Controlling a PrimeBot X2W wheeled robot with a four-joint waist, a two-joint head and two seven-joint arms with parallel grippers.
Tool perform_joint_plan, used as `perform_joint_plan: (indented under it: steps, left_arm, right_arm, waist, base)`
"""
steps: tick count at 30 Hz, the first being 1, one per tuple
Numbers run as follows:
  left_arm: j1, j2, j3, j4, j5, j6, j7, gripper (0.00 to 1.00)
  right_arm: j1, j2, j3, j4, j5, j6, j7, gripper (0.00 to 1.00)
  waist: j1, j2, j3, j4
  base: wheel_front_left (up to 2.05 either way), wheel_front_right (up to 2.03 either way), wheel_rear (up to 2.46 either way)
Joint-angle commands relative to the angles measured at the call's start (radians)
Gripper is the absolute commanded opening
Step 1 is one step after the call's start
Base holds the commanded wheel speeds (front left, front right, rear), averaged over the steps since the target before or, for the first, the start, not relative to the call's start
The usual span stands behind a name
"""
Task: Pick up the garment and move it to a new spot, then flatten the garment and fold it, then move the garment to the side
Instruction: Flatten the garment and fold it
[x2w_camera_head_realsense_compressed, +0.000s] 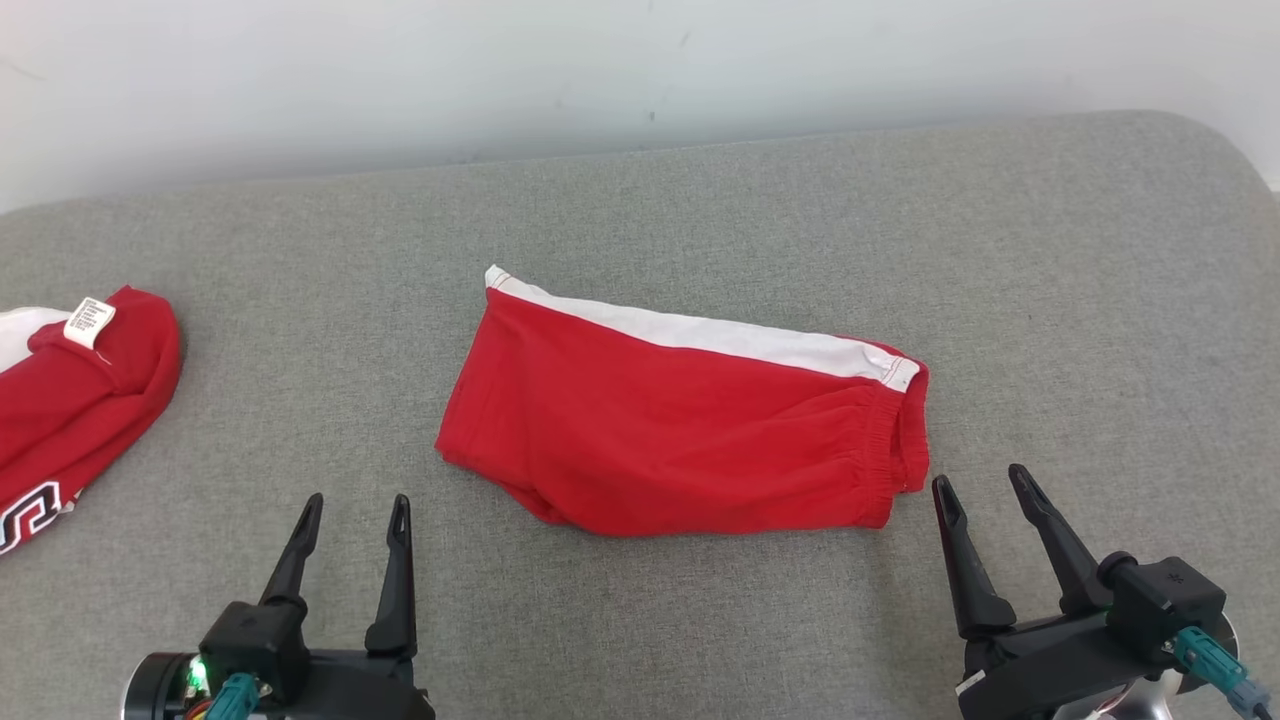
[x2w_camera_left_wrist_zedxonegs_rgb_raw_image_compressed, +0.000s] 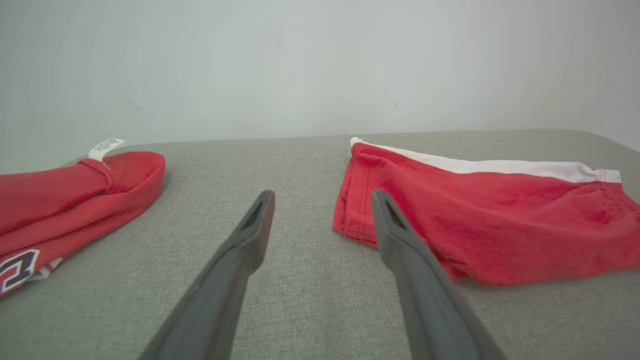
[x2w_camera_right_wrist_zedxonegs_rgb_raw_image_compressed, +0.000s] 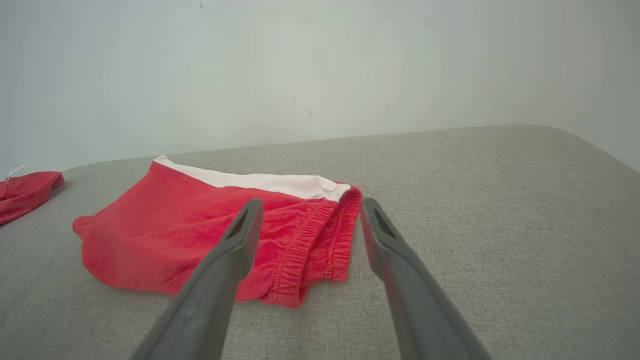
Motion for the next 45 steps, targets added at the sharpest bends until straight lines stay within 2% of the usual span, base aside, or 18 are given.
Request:
perform_joint_plan:
  steps: [1, 9, 15, 28, 33, 37, 38, 39, 40, 45]
  left_arm:
    - [-0.002, 0.006, -0.005, -0.003, 0.002, 0.001, 0.005, 1.00]
    - [-0.063, 0.001, -0.033, 0.022, 0.017, -0.021, 0.028, 1.00]
    - [-0.156, -0.022, -0.068, 0.079, 0.011, -0.065, 0.070, 1.00]
    - [-0.323, -0.045, -0.053, 0.371, -0.063, -0.149, 0.129, 1.00]
    - [-0.356, -0.055, -0.033, 0.481, -0.102, -0.172, 0.136, 1.00]
    - [-0.360, -0.080, -0.036, 0.553, -0.150, -0.213, 0.160, 1.00]
    - [-0.360, -0.086, -0.041, 0.560, -0.154, -0.222, 0.162, 0.74]
    - [-0.361, -0.091, -0.043, 0.563, -0.156, -0.229, 0.161, 0.43]
    - [-0.360, -0.097, -0.044, 0.567, -0.162, -0.237, 0.161, 0.00]
    - [-0.346, -0.100, -0.046, 0.569, -0.163, -0.241, 0.134, 0.00]
  right_arm:
    - [0.009, 0.001, 0.003, -0.007, -0.003, 0.000, -0.001, 1.00]
    - [0.003, -0.004, 0.011, -0.014, 0.001, 0.000, 0.004, 1.00]
    - [-0.014, -0.014, 0.022, -0.018, 0.014, 0.000, 0.004, 1.00]
    - [-0.059, -0.016, 0.072, 0.010, 0.043, 0.000, -0.021, 1.00]
    - [-0.066, -0.011, 0.074, 0.027, 0.054, 0.000, -0.030, 1.00]
    - [-0.071, -0.006, 0.074, 0.036, 0.062, 0.000, -0.038, 1.00]
    - [-0.072, -0.005, 0.073, 0.039, 0.062, 0.000, -0.038, 1.00]
    - [-0.073, -0.005, 0.073, 0.041, 0.064, 0.000, -0.039, 1.00]
    - [-0.074, -0.004, 0.073, 0.043, 0.067, 0.000, -0.040, 1.00]
    - [-0.072, 0.000, 0.070, 0.051, 0.076, 0.000, -0.043, 1.00]
  waist:
    - [0.0001, 0.0001, 0.002, 0.001]
    - [0.0001, 0.0001, 0.016, -0.002]
    - [0.0001, 0.0001, 0.042, -0.020]
    - [0.0001, 0.0001, 0.111, -0.100]
    - [0.0001, 0.0001, 0.119, -0.113]
    - [0.0001, 0.0001, 0.116, -0.116]
    - [0.0001, 0.0001, 0.114, -0.116]
    - [0.0001, 0.0001, 0.113, -0.115]
    - [0.0001, 0.0001, 0.110, -0.113]
    - [0.0001, 0.0001, 0.097, -0.103]
  base:
    - [0.00, 0.00, 0.00]
    - [0.00, 0.00, 0.00]
    - [0.00, 0.00, 0.00]
    - [0.00, 0.00, 0.00]
    - [0.00, 0.00, 0.00]
    - [0.00, 0.00, 0.00]
    - [0.00, 0.00, 0.00]
    - [0.00, 0.00, 0.00]
    - [0.00, 0.00, 0.00]
    - [0.00, 0.00, 0.00]
